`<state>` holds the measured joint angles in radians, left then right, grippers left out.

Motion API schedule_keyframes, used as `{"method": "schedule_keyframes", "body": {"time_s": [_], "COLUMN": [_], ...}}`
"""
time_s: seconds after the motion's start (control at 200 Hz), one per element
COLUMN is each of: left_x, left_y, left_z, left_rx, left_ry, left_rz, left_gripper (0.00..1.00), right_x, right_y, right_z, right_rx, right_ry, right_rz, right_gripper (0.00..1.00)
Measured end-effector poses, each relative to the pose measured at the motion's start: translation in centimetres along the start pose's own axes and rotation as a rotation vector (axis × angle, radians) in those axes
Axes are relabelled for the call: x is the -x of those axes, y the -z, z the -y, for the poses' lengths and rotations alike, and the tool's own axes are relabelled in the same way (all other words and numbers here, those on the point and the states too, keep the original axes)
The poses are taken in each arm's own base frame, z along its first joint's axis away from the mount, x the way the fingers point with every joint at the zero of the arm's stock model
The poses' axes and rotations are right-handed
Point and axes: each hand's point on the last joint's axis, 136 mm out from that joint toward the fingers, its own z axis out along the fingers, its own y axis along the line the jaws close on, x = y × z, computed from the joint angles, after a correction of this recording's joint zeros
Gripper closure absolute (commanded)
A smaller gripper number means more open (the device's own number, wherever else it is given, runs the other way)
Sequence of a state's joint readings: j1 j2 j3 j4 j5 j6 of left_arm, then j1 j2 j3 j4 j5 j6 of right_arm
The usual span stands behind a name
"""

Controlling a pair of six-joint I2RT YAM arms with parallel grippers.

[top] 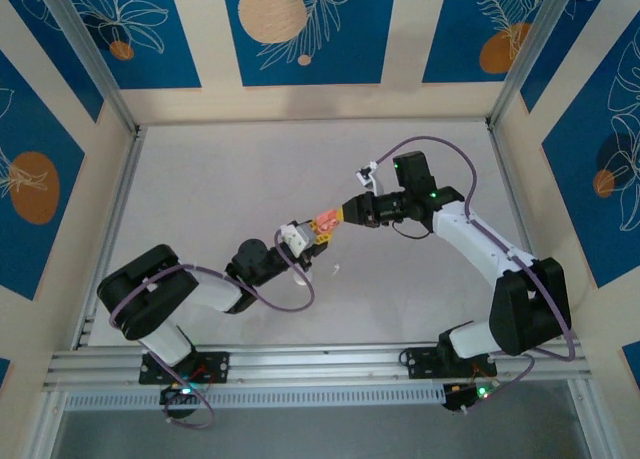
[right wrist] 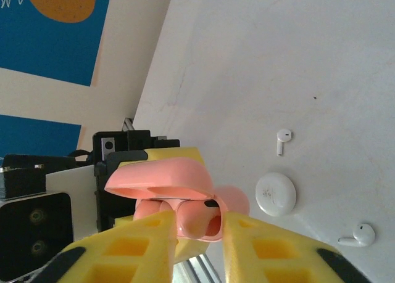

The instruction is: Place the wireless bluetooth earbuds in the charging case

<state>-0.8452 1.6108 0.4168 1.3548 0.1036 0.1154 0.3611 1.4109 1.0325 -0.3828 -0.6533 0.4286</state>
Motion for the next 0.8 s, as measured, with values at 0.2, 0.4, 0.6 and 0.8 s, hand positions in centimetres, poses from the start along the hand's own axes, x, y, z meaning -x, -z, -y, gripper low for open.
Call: {"method": "schedule_keyframes", "body": {"time_s": [0.2,0.4,0.6,0.8], "left_x": [-0.1,-0.4,-0.7,0.2], "left_y": [0.0,0.1,0.1,0.2], "left_z": [0.0,0.0,0.1,0.5], "left_rx": [-0.001,-0.001,-0.003,-0.027], "left_ry": [0.001,0.002,0.004,0.009], "left_rz": [-0.004,-0.014,-0.026,0.001], "left_gripper": [0.86,0.86,0.86,0.85], "right_x": [-0.3,-0.4,-0.5,-0.1], "right_y": [-0.3,-0.5,-0.6,0.5], "right_z": [-0.1,0.0,0.3,-0.6], "right_rx": [-0.001,-0.03,-0.056,-0.074], "right_ry": [0.008,0.025,0.04,0.111], "right_rz": [-0.01,-0.015,-0.016,0.037], "right_gripper": [0.83,0.84,0.81,0.72]}}
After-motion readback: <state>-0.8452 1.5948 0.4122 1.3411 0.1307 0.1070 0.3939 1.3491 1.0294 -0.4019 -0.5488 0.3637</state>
